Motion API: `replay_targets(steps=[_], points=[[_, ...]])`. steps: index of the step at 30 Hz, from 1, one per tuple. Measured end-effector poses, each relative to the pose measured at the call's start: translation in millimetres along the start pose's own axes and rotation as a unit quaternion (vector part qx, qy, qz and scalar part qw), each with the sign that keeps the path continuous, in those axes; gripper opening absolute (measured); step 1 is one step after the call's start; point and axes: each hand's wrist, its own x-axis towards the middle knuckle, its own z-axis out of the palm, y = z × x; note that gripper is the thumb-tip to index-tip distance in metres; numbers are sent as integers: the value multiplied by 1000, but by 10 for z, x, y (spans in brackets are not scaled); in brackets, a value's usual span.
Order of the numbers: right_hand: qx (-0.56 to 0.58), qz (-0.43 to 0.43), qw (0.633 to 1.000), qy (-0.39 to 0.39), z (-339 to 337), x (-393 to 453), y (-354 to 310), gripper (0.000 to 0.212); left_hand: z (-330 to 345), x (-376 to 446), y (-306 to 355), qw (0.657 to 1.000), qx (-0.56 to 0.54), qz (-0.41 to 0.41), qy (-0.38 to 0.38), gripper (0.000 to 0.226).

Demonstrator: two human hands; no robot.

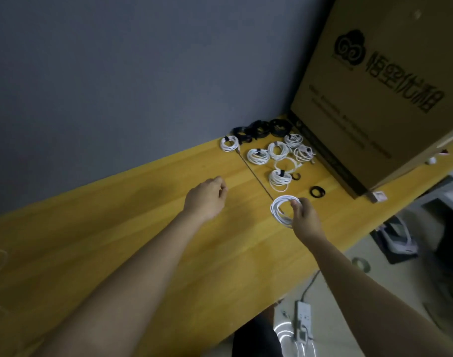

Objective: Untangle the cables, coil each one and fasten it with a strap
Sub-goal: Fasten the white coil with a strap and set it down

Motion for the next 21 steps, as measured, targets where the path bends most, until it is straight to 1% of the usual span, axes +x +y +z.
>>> replay_targets(steps=[6, 11, 16, 21], points=[[-47, 5, 999, -12, -742, 664, 702, 32, 662, 514, 792, 999, -9, -37, -21, 21], [-61, 24, 997, -31, -1084, 1023, 1074, 31, 1211, 747, 1328, 998, -17, -52, -39, 20], [-43, 51, 996, -56, -1122, 1255, 1264, 30, 1592, 1104, 1668, 998, 6, -24, -61, 24], [-31, 46, 997, -54, -1181, 1519, 1441, 29, 1891, 1491, 1876, 995, 43, 29, -81, 23]])
